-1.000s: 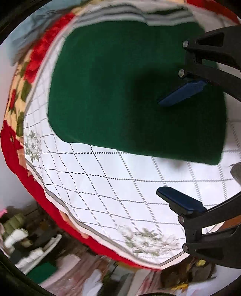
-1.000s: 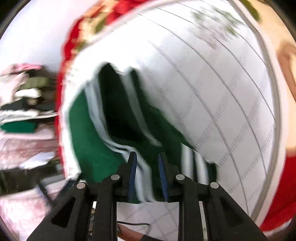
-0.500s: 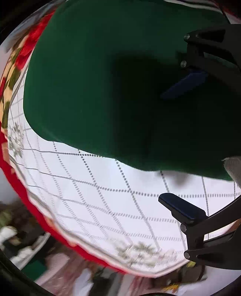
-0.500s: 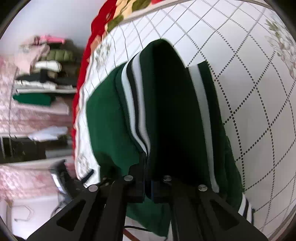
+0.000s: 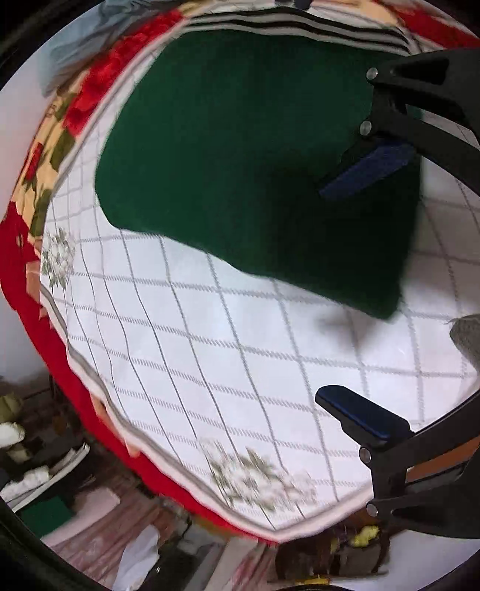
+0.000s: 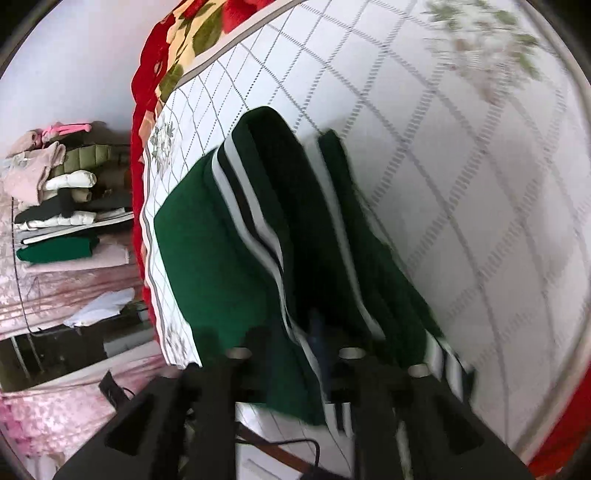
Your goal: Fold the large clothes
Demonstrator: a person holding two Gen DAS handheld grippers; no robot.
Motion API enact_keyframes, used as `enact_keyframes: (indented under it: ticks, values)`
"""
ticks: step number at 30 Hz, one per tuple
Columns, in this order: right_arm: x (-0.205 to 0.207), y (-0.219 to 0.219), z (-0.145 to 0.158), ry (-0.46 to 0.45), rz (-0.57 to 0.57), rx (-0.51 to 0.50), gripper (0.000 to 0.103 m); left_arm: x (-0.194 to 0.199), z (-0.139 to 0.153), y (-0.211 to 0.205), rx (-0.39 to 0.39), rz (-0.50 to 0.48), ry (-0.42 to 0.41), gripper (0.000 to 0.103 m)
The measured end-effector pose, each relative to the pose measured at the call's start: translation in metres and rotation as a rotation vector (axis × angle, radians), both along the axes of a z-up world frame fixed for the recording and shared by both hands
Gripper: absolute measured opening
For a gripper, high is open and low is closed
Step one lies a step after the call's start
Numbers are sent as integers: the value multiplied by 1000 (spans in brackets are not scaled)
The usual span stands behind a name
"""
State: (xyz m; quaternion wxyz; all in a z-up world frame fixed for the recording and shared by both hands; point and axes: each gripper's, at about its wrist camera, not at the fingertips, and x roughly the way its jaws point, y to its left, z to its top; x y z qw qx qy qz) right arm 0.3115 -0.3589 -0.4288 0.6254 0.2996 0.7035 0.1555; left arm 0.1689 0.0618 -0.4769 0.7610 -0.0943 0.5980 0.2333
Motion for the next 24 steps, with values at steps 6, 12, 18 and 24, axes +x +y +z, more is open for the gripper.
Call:
enact_keyframes:
  ticks: [6,12,18,24]
  values:
    - [-63,-5,-21,125,-1,-5,48,-27,-25,-9,-2,23,98,103]
    - [-89,3,-59,191,-57,43,17,-23,-28,-17,49,-9,111,103]
    - [-101,-7,-23,88,-103,9,7,-20,-29,-17,54,-31,114,103]
    - [-91,-31,-29,82,-124,-228,4,-18,-29,-21,50,-35,126,103]
